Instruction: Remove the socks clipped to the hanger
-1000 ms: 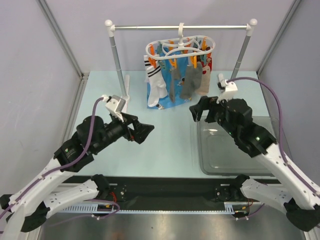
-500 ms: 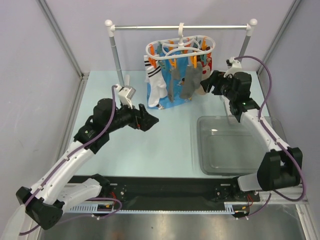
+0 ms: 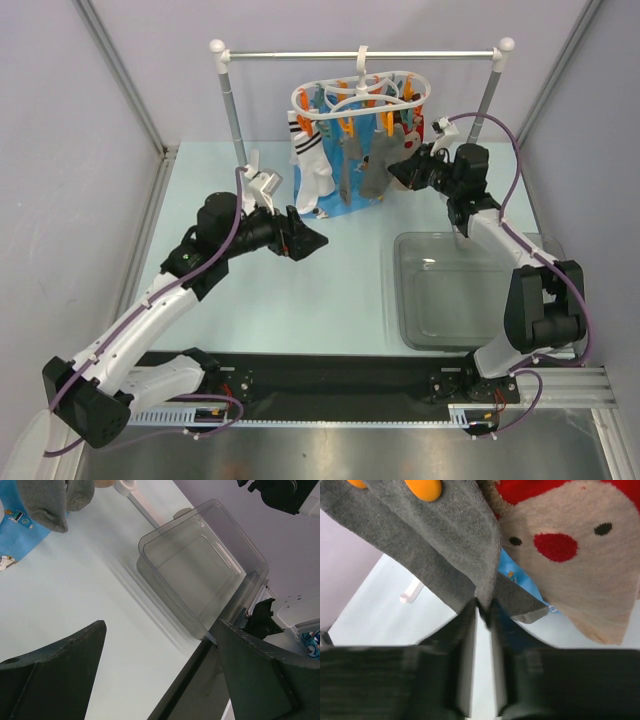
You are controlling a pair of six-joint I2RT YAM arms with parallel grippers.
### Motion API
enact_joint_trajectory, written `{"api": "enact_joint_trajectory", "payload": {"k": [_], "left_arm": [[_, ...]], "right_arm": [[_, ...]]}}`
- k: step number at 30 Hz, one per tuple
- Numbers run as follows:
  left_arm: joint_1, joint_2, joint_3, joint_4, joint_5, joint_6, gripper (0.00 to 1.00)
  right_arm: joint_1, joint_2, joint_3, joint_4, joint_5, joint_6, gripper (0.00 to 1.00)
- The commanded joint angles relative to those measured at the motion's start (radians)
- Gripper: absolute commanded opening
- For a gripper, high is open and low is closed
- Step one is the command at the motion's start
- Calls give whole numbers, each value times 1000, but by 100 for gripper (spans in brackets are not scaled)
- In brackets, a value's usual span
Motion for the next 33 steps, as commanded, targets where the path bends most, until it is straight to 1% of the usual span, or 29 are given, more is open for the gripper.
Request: {"api": "enact_joint_trajectory", "payload": {"k": [1, 2, 4, 7, 10, 11, 14, 18, 21, 24, 28, 33], "left_arm": [[4, -1, -10, 53, 17, -6, 95], [4, -2, -11, 55, 8, -2, 94], [4, -10, -19, 53, -21, 11, 93], [3, -15, -34, 74, -70, 26, 92], [3, 10, -31, 105, -112, 21, 89], [-2, 28, -20, 137, -118, 20, 88], [-37, 54, 10, 205, -141, 27, 87], [-74, 157, 84, 329, -153, 35, 87], [-97, 226, 147, 396, -98, 41, 85], [-137, 292, 187, 443, -93, 60, 85], [-163, 369, 239, 427, -123, 72, 85], [-174, 426, 276, 403, -193, 81, 86]], "right_arm": [[11, -2, 52, 1, -48, 12, 15], [17, -30, 56, -48, -45, 9, 0], [43, -67, 62, -133, -25, 0, 0], [82, -155, 40, -187, -22, 1, 0], [108, -223, 26, -205, -28, 56, 0], [117, -237, 26, -207, -36, 68, 0], [129, -280, 25, -208, -51, 133, 0], [137, -317, 16, -153, -111, 223, 0], [145, -329, 8, -121, -117, 268, 0], [149, -329, 0, -93, -131, 308, 0], [153, -338, -36, -4, -133, 375, 0], [159, -341, -56, 45, -136, 424, 0]]}}
